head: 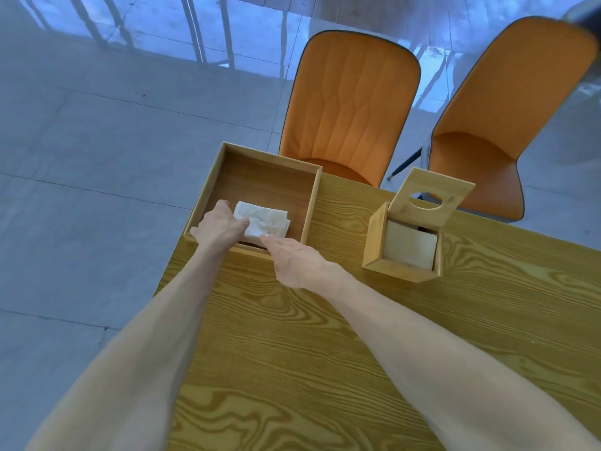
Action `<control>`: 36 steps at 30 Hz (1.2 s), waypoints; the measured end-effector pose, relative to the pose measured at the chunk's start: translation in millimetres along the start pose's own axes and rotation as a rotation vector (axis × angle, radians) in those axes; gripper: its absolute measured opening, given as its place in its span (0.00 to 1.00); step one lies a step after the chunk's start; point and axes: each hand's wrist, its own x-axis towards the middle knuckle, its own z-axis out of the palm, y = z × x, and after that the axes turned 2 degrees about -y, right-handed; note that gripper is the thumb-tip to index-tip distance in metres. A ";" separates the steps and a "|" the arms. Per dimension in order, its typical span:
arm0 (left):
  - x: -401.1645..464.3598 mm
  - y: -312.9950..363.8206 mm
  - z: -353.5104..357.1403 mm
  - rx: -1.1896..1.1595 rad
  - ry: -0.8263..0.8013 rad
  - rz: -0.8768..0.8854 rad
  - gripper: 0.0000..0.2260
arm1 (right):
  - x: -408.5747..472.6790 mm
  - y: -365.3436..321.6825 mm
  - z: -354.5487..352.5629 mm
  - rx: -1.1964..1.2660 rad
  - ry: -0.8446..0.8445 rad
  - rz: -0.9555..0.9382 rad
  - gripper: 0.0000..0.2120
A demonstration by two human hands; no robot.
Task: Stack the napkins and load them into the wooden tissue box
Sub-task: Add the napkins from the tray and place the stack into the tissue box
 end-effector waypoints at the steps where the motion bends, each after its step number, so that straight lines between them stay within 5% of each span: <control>1: 2.7 -1.4 1.0 -0.012 -0.021 -0.015 0.25 | -0.6 -0.4 -0.3 0.005 -0.002 0.003 0.37; 6: 10.3 -5.7 3.5 -0.147 -0.076 -0.041 0.18 | -2.7 0.3 0.6 0.034 0.003 0.008 0.36; 13: 1.2 -11.1 -1.5 -0.390 -0.141 0.071 0.21 | -2.1 -1.6 -3.2 0.096 0.048 0.017 0.30; 22: -28.3 -18.9 -7.3 -0.590 -0.174 0.201 0.18 | -17.3 5.3 -4.1 0.518 0.387 0.122 0.21; 26: -44.3 -24.9 -7.3 -0.669 -0.264 0.249 0.18 | -36.7 20.8 -3.1 0.715 0.501 0.168 0.30; 31: -69.6 -33.9 -0.5 -0.704 -0.426 0.342 0.20 | -72.5 42.6 9.6 0.879 0.399 0.107 0.44; 36: -106.1 -29.3 19.5 -0.770 -0.570 0.421 0.18 | -118.5 57.4 29.0 0.970 0.385 0.035 0.25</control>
